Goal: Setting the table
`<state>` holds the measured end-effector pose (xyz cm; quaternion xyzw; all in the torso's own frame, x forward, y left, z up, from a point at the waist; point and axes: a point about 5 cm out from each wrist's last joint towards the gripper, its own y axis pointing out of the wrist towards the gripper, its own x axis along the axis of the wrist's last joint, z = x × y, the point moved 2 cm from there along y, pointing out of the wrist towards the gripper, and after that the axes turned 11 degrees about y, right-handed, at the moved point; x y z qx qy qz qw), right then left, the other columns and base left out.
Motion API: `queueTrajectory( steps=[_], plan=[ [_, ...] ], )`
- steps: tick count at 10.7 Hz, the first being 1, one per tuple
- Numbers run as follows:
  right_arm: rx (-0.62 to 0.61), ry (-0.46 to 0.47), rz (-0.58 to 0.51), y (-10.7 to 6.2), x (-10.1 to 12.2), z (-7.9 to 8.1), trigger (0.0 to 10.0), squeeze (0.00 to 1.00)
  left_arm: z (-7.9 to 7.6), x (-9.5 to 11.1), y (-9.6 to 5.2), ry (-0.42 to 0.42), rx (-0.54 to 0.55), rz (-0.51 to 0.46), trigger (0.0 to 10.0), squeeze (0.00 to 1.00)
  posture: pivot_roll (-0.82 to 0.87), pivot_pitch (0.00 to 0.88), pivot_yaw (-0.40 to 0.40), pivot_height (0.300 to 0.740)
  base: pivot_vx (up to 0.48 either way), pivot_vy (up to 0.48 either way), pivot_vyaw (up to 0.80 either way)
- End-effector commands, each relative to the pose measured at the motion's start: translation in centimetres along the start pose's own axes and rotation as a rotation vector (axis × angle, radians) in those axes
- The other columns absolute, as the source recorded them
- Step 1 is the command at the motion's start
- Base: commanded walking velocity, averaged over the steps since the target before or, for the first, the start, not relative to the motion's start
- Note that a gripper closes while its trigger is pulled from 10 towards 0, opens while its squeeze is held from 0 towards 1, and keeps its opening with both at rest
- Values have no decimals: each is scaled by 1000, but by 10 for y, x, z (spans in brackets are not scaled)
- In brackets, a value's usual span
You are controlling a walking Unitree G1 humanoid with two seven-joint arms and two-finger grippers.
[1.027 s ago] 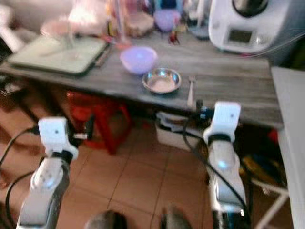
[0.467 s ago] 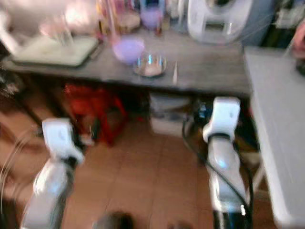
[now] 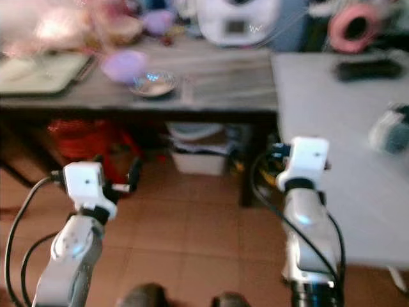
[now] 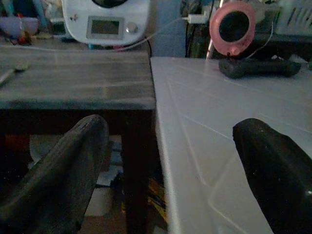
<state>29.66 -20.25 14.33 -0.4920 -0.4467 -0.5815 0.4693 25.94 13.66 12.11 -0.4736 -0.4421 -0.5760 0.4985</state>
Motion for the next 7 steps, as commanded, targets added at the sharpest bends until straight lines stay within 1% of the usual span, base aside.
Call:
queueTrajectory(
  steps=[1,3,4,6,7],
  plan=[
    [32,19,8,1,-1,11,10000,0,8,-5,-2,13,18,20,10000,0,20,74,62,740,0,-428,0],
    [21,17,24,3,-3,9,10000,0,7,-4,-1,12,18,16,10000,0,20,73,63,740,0,-422,0],
    [41,48,35,4,-4,12,10000,0,7,-3,-1,11,16,14,10000,0,20,74,64,740,0,-428,0],
    [36,22,21,9,0,15,10000,0,6,-3,0,11,9,9,10000,0,20,72,66,740,0,-471,0],
    [80,68,31,10,-2,21,10000,0,6,-2,1,10,9,6,10000,0,23,73,65,740,0,-469,0]
  ],
)
